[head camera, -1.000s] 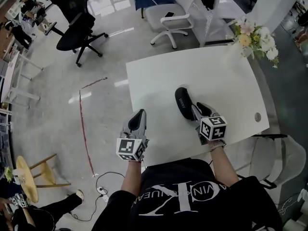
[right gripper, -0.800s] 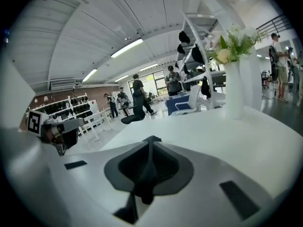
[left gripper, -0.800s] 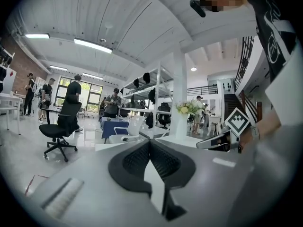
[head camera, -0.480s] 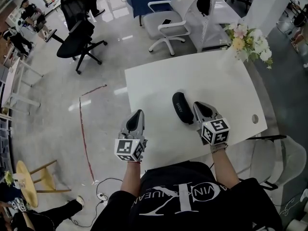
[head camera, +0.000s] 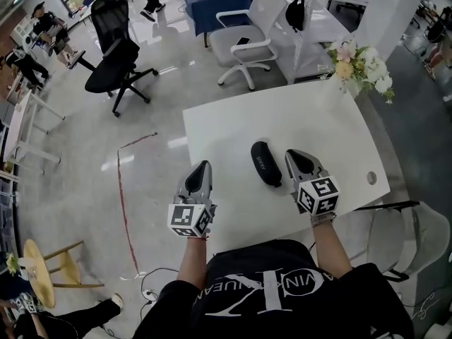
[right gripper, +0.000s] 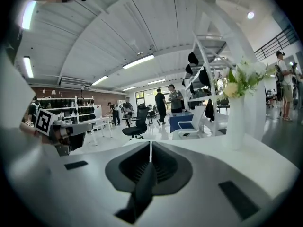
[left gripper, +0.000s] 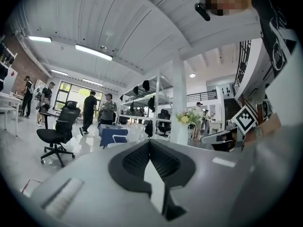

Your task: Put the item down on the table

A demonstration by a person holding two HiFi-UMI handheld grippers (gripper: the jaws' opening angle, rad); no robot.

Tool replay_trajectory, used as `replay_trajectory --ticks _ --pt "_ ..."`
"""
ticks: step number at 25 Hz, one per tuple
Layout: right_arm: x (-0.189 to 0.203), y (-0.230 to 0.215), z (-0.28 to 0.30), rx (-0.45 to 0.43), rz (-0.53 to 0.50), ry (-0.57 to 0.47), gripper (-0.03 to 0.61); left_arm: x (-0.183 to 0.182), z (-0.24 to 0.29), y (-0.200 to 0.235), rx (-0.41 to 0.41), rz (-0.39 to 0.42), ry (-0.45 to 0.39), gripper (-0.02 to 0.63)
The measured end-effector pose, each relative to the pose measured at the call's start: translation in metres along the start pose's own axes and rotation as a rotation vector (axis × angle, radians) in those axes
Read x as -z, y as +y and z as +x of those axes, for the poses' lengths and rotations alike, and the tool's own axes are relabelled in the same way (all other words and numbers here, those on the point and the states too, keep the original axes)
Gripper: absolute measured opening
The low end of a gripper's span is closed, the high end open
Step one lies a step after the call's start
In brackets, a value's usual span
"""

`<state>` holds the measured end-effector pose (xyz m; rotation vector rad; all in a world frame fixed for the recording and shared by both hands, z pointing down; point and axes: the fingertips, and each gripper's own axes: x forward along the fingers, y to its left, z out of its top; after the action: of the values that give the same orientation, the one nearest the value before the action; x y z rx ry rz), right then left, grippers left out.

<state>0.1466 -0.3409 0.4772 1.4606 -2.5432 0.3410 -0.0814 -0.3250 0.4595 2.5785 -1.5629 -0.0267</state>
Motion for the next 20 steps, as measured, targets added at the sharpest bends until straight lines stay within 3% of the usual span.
replay_trajectory --ticks 20 --pt "-0.050 0.009 -0.010 -0.020 -0.041 -0.122 0.020 -0.038 -0.001 0.005 -0.012 0.027 -0.087 0.011"
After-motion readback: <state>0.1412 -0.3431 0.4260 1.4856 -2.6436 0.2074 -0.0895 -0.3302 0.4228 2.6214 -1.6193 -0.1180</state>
